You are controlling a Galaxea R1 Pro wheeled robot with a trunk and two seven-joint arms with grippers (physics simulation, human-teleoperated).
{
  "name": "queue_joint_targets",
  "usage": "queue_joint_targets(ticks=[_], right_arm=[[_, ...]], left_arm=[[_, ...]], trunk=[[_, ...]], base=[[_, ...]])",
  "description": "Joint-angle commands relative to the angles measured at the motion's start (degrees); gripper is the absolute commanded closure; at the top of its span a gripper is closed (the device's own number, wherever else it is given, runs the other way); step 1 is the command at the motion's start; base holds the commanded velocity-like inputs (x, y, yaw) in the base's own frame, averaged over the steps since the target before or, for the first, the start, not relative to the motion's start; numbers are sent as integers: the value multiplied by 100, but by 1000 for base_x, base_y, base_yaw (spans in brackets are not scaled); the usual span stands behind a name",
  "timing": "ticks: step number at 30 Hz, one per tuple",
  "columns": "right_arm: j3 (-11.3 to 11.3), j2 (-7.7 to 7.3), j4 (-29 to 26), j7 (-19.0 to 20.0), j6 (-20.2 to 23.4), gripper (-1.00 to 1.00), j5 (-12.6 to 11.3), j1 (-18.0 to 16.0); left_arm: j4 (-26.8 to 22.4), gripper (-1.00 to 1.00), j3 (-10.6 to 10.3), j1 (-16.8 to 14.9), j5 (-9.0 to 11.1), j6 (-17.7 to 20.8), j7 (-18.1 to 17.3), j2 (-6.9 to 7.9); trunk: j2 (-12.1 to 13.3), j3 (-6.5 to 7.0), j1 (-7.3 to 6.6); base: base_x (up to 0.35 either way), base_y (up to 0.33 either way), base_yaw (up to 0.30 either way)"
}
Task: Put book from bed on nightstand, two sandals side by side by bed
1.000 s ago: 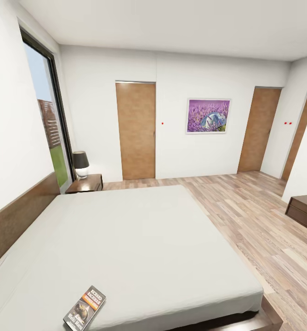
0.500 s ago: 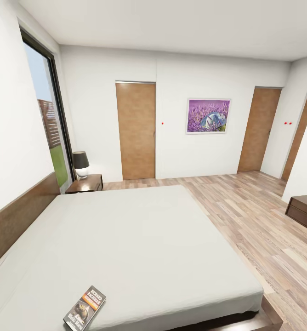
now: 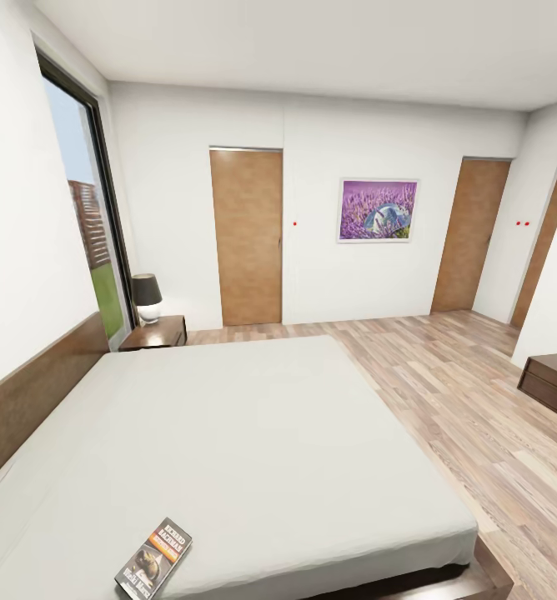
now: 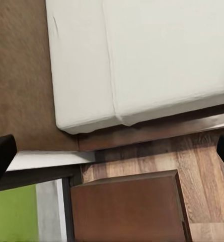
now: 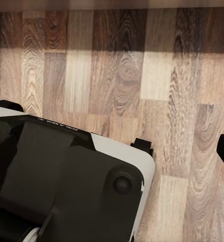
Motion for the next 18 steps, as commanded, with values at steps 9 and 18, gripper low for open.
queue_joint_targets(ticks=[9, 18], right_arm=[[-41, 13, -22, -182, 50, -100, 28, -3], [-8, 24, -4, -1283, 84, -100, 40, 0]], left_arm=[[-28, -100, -32, -40, 111, 107, 29, 48], [-30, -100, -32, -40, 119, 169, 32, 54]], trunk=[[-4, -2, 2], [-4, -2, 2]], base=[[0, 0, 0], [0, 0, 0]])
